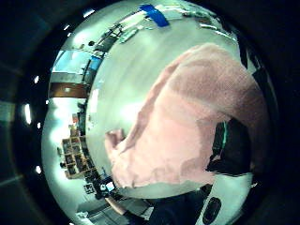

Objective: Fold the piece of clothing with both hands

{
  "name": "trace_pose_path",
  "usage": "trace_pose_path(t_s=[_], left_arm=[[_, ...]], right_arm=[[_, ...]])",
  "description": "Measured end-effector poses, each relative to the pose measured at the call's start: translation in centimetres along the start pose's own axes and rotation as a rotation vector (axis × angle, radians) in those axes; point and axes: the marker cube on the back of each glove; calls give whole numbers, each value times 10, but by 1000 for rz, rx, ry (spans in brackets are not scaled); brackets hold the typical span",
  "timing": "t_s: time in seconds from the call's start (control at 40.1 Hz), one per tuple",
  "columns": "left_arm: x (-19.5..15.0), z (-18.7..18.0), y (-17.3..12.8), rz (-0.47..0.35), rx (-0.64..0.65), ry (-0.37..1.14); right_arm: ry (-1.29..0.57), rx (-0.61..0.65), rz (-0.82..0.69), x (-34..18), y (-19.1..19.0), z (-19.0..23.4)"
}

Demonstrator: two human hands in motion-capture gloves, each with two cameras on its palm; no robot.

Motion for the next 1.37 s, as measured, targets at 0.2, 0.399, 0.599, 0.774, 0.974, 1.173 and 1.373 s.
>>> trace_pose_path(t_s=[0.2, 0.399, 0.599, 0.774, 0.974, 1.173, 1.373], left_arm=[[-9, -20, -11, 96, 160, 52], [-35, -32, -4, 74, 280, 156], [-61, -46, 46, 73, 330, 216], [-94, -43, 56, 27, 362, 210], [-102, -50, 64, -5, 346, 219], [-94, -50, 60, -4, 348, 117], [-83, -56, 61, -2, 349, 71]], right_arm=[[-90, 158, -217, -107, 79, -81], [-108, 155, -516, -273, 179, -64], [19, -202, -731, -398, 257, 52], [38, -278, -831, -433, 302, 73], [-89, -145, -946, -442, 275, 52], [-142, -127, -930, -412, 264, 32], [-125, -2, -930, -390, 263, 20]])
